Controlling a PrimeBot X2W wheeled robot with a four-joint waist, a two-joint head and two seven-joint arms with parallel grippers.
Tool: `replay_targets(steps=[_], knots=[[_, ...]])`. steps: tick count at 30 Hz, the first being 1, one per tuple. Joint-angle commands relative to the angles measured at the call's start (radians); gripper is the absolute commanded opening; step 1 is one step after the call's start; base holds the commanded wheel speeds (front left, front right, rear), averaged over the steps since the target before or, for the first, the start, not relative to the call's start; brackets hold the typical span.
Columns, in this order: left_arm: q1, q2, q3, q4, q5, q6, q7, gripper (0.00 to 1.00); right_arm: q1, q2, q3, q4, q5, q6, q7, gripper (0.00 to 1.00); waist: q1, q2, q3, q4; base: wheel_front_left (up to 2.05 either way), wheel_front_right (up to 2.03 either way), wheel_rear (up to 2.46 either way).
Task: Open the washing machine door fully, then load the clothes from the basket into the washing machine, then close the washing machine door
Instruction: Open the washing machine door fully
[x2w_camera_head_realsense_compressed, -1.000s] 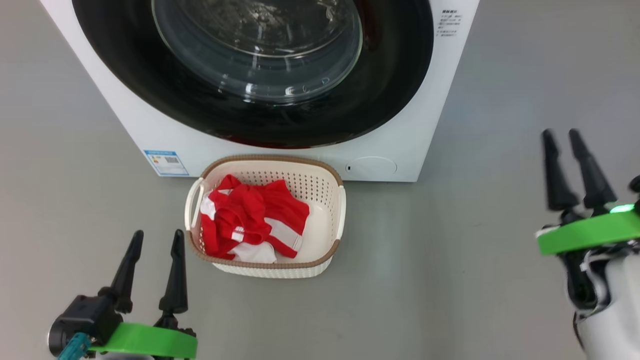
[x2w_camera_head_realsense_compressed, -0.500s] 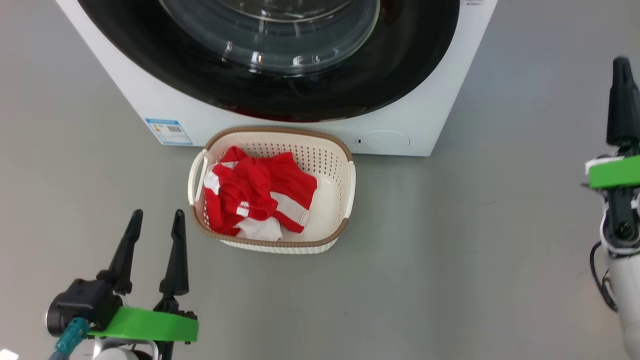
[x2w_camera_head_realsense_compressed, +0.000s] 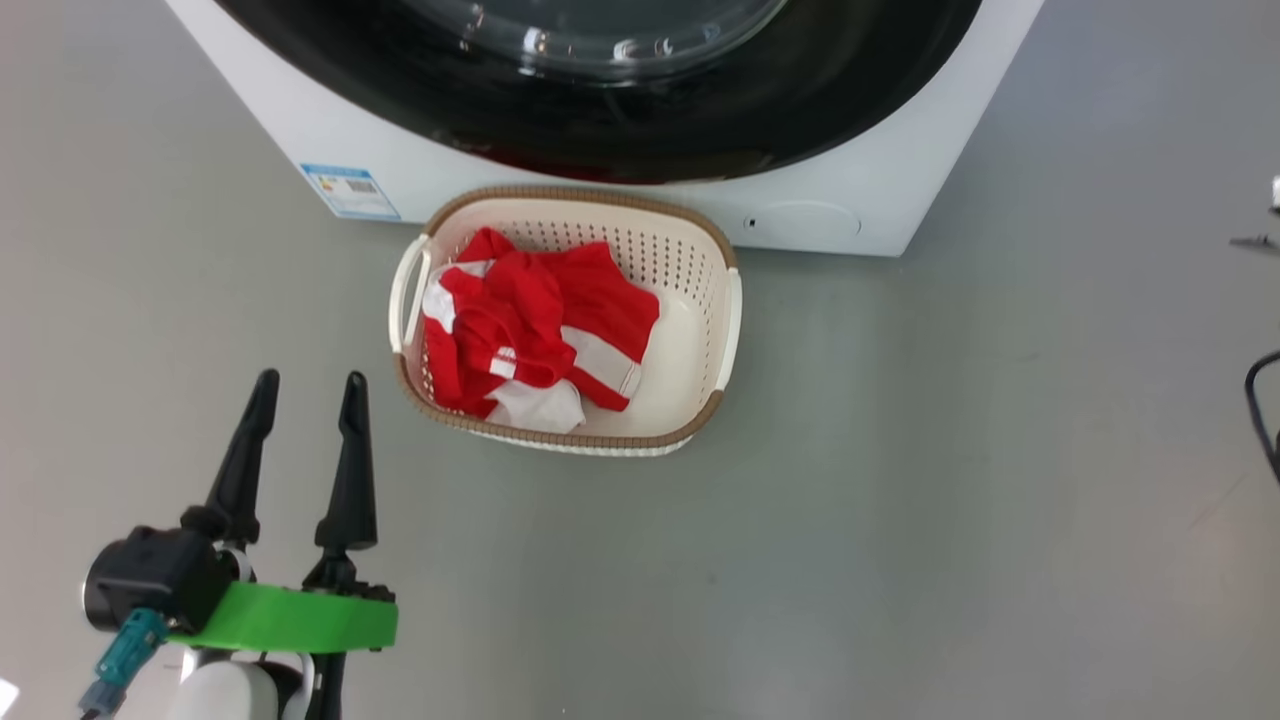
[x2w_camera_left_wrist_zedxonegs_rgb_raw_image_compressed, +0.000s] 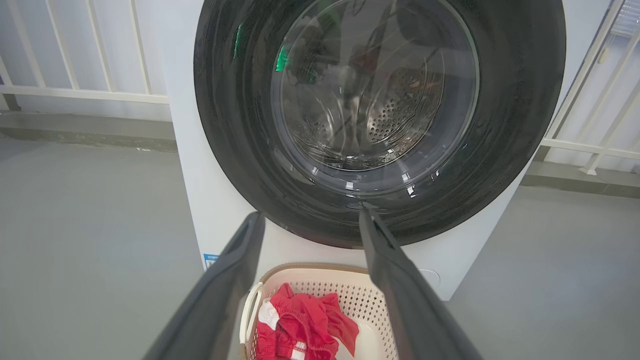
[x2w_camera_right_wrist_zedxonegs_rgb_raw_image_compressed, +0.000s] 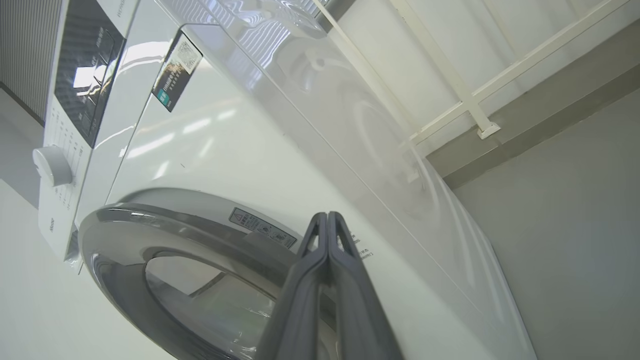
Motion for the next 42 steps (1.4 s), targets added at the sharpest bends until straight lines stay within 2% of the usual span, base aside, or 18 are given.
replay_targets(steps=[1, 8, 17, 29, 42], knots=[[-0.029, 0.016, 0.030, -0.031, -0.006, -0.003, -0.008, 1.00, -0.025, -0.023, 0.022, -0.016, 0.026, 0.002, 0.014, 0.00, 0.0000, -0.0001, 0.030, 0.010, 0.00, 0.00, 0.00], [-0.051, 0.016, 0.028, -0.039, -0.013, 0.003, -0.008, 1.00, -0.117, -0.048, 0.051, 0.015, 0.144, 0.002, 0.098, 0.00, 0.0000, -0.0001, 0.079, 0.016, 0.00, 0.00, 0.00], [-0.069, 0.016, 0.013, -0.042, -0.033, 0.019, -0.008, 1.00, -0.215, -0.064, 0.084, 0.063, 0.228, 0.002, 0.189, 0.00, 0.0000, -0.0001, 0.115, 0.030, 0.00, 0.00, 0.00], [-0.086, 0.016, 0.007, -0.048, -0.044, 0.028, -0.008, 1.00, -0.315, -0.030, 0.087, 0.093, 0.364, 0.002, 0.357, 0.00, 0.0000, -0.0001, 0.153, 0.042, 0.00, 0.00, 0.00], [-0.111, 0.016, -0.011, -0.049, -0.060, 0.039, -0.008, 1.00, -0.426, 0.006, 0.102, 0.155, 0.407, 0.002, 0.483, 0.00, 0.0000, -0.0001, 0.203, 0.051, 0.00, 0.00, 0.00]])
